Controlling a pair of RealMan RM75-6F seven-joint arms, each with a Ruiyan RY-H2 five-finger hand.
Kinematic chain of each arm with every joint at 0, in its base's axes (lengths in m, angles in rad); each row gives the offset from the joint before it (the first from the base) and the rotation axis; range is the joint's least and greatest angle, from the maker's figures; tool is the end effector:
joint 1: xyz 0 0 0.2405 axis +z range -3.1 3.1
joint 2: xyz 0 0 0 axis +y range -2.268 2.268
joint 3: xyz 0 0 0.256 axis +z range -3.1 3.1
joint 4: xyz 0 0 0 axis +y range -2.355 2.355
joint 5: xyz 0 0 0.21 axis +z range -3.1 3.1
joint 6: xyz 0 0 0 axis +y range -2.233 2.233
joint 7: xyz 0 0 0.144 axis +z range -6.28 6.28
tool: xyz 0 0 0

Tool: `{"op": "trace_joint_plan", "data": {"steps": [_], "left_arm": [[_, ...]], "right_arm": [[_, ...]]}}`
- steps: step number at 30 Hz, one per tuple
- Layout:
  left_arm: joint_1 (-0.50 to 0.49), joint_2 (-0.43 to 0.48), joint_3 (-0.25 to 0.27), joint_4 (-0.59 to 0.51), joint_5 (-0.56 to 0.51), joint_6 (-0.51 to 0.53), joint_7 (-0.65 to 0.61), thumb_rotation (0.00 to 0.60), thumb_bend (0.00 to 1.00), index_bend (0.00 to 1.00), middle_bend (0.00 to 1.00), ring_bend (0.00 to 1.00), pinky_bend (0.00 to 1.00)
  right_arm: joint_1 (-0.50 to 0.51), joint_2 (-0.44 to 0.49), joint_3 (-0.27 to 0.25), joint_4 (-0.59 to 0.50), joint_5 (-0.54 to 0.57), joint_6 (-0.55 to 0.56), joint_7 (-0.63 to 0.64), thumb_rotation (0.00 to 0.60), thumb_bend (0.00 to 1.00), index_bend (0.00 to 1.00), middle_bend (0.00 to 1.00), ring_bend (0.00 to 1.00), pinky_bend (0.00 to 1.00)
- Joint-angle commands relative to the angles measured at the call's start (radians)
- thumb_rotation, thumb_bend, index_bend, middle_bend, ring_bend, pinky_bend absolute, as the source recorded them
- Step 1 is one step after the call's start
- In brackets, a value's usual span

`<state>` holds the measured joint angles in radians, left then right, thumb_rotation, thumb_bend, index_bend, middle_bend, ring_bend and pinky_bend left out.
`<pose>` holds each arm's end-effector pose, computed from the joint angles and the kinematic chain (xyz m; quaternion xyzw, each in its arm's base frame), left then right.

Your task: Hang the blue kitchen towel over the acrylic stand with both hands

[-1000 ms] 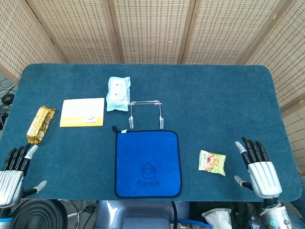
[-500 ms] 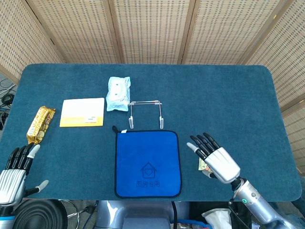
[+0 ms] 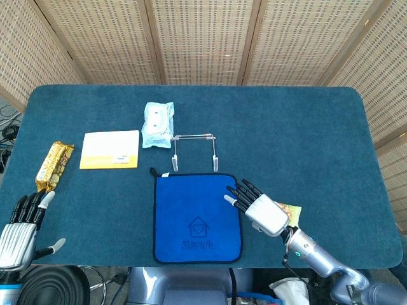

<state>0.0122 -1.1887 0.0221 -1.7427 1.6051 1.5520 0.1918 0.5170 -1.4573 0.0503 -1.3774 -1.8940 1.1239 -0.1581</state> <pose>-0.2799 0.1358 0.1240 -0.6049 -0.3964 -0.3838 0.5742 -0.1902 -0.2655 0.0040 0.8374 -0.1624 0.4006 0.3346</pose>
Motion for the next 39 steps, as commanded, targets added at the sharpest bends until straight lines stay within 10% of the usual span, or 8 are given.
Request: {"op": "trace_joint_plan", "data": {"steps": [1, 39], "left_arm": [[-0.008, -0.007, -0.008, 0.003, -0.02, -0.017, 0.01, 0.6, 0.0, 0.0, 0.0, 0.0, 0.0], [-0.028, -0.02, -0.018, 0.005, -0.082, -0.051, 0.033, 0.6, 0.0, 0.0, 0.0, 0.0, 0.0]], "right_arm": [[0.04, -0.077, -0.006, 0.096, 0.017, -0.035, 0.009, 0.6, 0.0, 0.0, 0.0, 0.0, 0.0], [0.15, -0.246, -0.06, 0.358, 0.077, -0.034, -0.048, 0.6, 0.0, 0.04, 0.0, 0.0, 0.0]]}}
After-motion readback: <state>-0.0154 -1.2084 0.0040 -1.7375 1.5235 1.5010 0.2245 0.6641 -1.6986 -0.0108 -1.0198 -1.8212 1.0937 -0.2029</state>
